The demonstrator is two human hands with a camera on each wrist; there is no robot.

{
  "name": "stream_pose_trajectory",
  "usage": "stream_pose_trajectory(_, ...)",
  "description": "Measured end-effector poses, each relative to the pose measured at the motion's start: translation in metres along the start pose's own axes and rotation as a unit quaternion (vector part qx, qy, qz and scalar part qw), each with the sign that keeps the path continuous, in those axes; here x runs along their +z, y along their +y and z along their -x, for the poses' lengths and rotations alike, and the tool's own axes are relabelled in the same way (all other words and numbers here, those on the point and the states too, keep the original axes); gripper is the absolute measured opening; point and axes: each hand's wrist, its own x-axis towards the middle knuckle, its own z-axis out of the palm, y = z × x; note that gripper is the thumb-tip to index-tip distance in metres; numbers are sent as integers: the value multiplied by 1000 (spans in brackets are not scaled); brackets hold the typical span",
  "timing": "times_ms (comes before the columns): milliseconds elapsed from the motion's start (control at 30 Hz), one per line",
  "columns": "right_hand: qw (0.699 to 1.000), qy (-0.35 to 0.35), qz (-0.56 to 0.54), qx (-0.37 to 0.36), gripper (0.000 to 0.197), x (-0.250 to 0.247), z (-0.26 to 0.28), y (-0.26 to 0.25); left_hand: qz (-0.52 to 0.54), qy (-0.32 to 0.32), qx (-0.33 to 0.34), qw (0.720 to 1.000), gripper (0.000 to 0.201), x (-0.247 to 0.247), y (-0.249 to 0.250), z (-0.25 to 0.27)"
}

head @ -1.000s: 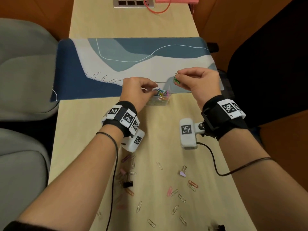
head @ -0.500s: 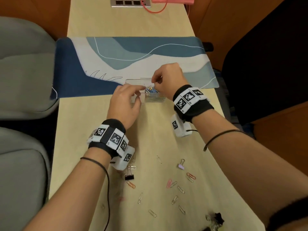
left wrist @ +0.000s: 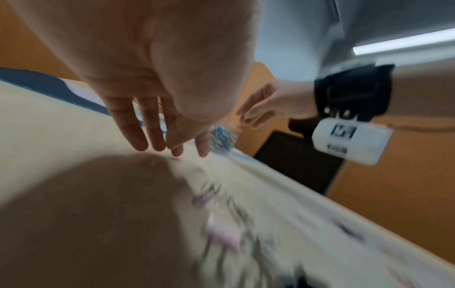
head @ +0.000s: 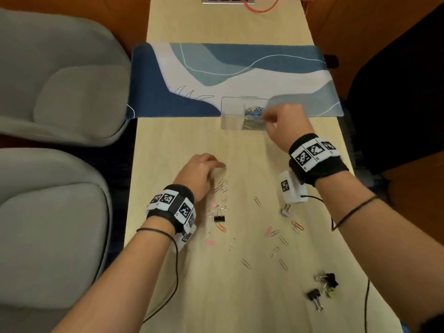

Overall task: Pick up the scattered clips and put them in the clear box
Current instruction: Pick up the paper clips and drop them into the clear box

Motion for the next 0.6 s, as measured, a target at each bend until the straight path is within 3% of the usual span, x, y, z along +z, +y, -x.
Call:
stream_pose_trajectory(100,990,-92,34,98,26,1,59,14,-50,-50,40,997,60,8,5,24)
stream_pose_trajectory(200,962,-184,67,192,23,9,124,29,-122,-91,68,986,66,11,15,43)
stream_pose_trajectory(267,946,-215,109,218,25,19,164,32,-157,-110,58,980,70,12,20,56)
stream_pose_trajectory(433,940,-210,151,223,31,47,230,13,-135,-54,7,989,61,12,18,93)
stream_pose_trajectory(600,951,-187,218,111,36,62,260,-15,-140,-16,-70,988,67,19,22,143)
